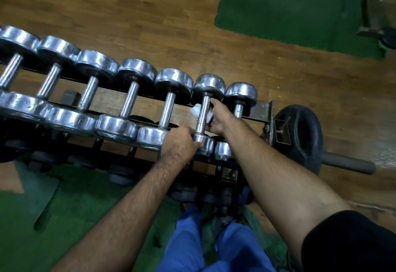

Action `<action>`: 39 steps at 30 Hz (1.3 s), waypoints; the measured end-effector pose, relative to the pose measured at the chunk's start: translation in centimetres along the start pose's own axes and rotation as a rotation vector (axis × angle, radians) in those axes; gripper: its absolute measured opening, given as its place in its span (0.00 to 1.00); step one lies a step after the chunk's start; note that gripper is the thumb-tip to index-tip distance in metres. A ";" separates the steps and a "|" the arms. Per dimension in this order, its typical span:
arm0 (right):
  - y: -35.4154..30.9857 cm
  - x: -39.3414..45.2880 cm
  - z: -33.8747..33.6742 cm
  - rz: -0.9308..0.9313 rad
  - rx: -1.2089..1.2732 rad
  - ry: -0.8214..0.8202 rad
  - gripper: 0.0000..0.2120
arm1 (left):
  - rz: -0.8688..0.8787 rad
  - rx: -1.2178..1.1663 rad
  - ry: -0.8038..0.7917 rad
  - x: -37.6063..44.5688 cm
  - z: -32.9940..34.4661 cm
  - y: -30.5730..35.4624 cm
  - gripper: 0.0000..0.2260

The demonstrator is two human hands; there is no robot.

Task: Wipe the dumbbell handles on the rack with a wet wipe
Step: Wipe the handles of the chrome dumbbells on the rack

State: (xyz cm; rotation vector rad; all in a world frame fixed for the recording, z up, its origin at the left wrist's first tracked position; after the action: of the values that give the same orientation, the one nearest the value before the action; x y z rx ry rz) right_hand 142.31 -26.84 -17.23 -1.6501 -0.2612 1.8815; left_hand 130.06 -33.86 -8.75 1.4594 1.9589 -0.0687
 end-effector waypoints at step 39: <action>-2.1 -3.7 2.5 -0.164 -0.263 0.064 0.12 | -0.036 -0.128 0.073 -0.5 0.9 -0.7 0.17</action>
State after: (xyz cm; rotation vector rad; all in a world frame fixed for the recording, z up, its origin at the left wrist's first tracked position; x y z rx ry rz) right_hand 140.74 -26.64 -12.56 -1.7961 -0.6206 1.7263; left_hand 129.94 -34.94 -9.38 1.3607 2.0100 0.0939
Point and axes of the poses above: each hand's wrist, its own x-axis towards the middle knuckle, its own z-axis out of the palm, y = z × x, the point moved 5 cm from there along x, towards the middle knuckle, and after that the axes turned 6 degrees about -z, right-handed, at the moved point
